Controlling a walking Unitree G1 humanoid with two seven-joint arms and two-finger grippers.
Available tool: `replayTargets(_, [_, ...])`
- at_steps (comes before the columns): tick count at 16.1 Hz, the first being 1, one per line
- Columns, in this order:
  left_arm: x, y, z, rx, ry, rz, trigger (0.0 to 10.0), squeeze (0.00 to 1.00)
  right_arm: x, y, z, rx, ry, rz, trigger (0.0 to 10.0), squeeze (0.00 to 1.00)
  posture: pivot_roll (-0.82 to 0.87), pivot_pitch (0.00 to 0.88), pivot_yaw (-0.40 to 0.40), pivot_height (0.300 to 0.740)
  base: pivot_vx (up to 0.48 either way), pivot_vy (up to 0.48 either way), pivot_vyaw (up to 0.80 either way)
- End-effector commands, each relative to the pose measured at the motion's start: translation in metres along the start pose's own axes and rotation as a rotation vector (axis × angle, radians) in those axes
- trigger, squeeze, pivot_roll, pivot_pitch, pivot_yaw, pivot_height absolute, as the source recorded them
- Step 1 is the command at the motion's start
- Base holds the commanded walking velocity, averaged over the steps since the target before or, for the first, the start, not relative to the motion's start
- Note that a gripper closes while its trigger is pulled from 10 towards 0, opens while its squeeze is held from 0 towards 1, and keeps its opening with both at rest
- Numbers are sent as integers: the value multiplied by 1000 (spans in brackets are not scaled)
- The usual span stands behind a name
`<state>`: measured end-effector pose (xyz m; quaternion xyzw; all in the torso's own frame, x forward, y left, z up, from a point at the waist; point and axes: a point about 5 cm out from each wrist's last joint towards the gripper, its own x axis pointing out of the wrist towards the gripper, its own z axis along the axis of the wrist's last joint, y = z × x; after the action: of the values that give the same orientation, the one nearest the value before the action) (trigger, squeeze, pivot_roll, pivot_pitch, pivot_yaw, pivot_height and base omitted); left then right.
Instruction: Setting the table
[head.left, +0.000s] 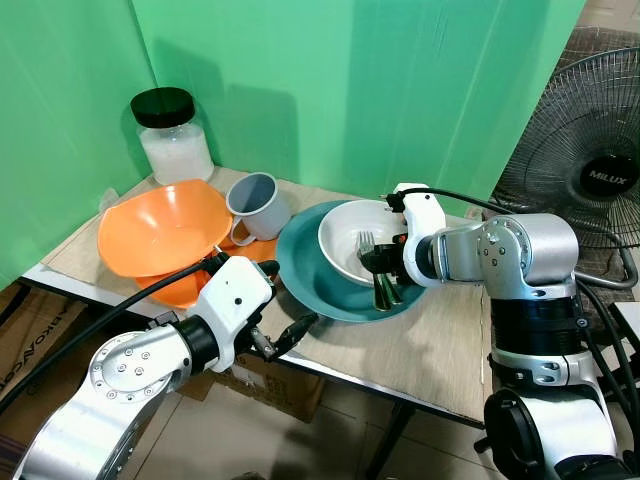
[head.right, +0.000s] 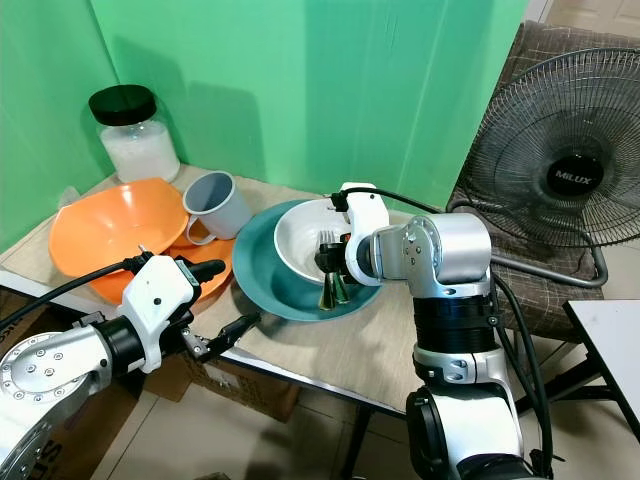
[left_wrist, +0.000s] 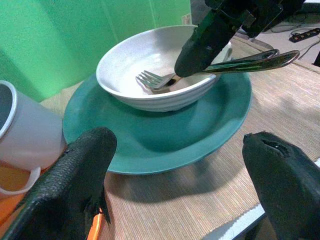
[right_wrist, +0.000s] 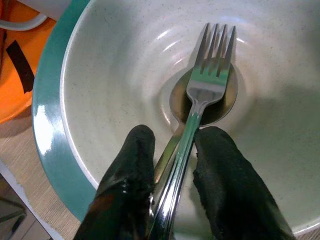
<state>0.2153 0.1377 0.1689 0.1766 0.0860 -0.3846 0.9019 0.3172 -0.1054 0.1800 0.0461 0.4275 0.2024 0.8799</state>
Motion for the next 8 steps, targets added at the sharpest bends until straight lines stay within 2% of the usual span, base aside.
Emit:
replayTargets(1, [2,-2,2,14,-7,-12,10000,0,1,-2,-6,19,26,4,0,0,-153,25,-24,740,0,0,0])
replayTargets(8, [3,-1,2,15,-12,-9,10000,0,2,-4,-7,34,18,9,0,0,-154,25,-20,740,0,0,0])
